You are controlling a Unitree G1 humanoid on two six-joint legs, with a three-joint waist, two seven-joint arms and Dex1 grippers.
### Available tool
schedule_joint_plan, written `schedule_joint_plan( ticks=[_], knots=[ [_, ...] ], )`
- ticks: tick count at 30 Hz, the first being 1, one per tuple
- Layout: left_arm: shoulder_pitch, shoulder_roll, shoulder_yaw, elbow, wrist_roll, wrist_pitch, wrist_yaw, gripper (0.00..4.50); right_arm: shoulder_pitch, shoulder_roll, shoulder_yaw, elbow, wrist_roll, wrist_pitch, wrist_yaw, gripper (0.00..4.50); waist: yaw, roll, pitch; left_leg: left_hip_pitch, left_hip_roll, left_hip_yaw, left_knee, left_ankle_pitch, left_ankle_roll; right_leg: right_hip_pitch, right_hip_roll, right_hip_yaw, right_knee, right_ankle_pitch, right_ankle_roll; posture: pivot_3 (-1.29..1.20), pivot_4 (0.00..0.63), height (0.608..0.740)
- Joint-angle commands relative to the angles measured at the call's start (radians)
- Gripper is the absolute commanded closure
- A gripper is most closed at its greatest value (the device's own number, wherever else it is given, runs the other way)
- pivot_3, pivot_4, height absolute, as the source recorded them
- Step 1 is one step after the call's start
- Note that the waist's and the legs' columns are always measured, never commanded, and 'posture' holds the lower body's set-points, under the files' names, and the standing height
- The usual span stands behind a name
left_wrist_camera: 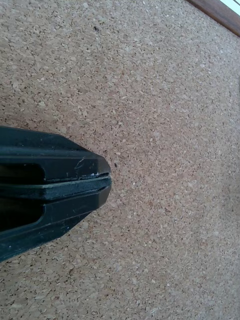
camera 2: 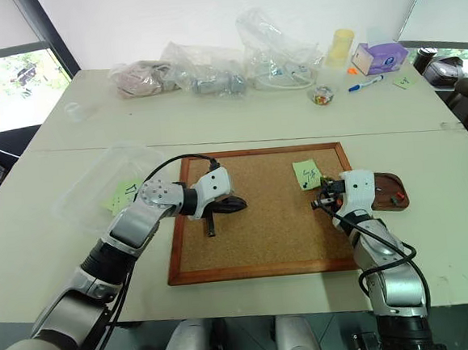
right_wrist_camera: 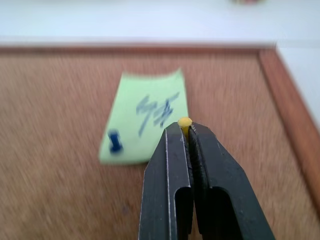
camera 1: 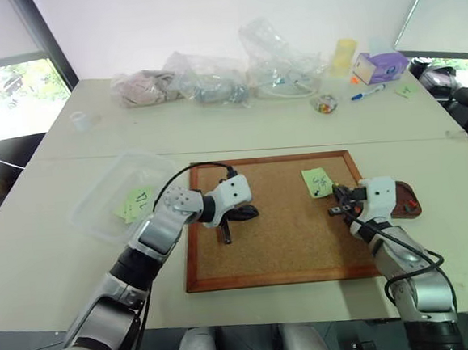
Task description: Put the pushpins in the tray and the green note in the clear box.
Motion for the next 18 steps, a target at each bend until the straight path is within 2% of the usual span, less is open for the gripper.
schedule_joint_plan(
  ticks=[1, 6, 9, 14, 18],
  knots=[
    [0.017, 0.003, -0.032, 0.027, 0.027, 0.016, 0.000, 4.50, -0.011, -0.004, -0.057, -0.046, 0.009, -0.038, -0.018, 4.48, -0.003, 0.000, 0.000, 0.000, 0.000, 0.000, 0.000, 0.000, 0.000, 0.000, 0.000, 0.000, 0.000, 0.000, 0.000, 0.00, 0.150, 0.737],
    [0.016, 0.001, -0.032, 0.030, 0.029, 0.017, -0.001, 4.50, -0.008, 0.003, -0.072, -0.056, 0.017, -0.032, -0.017, 4.48, -0.004, 0.000, 0.000, 0.000, 0.000, 0.000, 0.000, 0.000, 0.000, 0.000, 0.001, 0.000, 0.000, 0.000, 0.000, 0.00, 0.150, 0.737],
    [0.015, 0.001, -0.033, 0.030, 0.030, 0.016, -0.001, 4.50, -0.003, 0.001, -0.123, -0.060, 0.026, -0.036, -0.046, 4.48, -0.003, 0.000, 0.000, 0.000, 0.001, 0.000, 0.000, 0.000, 0.000, 0.000, 0.000, 0.000, 0.000, 0.000, 0.000, 0.00, 0.150, 0.737],
    [0.014, -0.001, -0.033, 0.033, 0.030, 0.014, -0.002, 4.50, 0.021, -0.042, -0.201, -0.004, -0.042, -0.017, -0.127, 4.48, -0.003, 0.000, 0.000, 0.000, 0.000, 0.000, 0.000, 0.000, 0.000, 0.000, 0.000, 0.000, 0.000, 0.000, 0.000, 0.00, 0.150, 0.737],
    [0.014, -0.002, -0.034, 0.033, 0.029, 0.012, -0.004, 4.50, 0.031, -0.061, -0.211, 0.030, -0.055, 0.014, -0.136, 4.48, -0.005, 0.000, 0.000, 0.001, 0.000, 0.000, 0.000, 0.000, 0.000, 0.000, 0.000, 0.000, 0.000, 0.000, 0.000, 0.00, 0.150, 0.737]
  ],
)
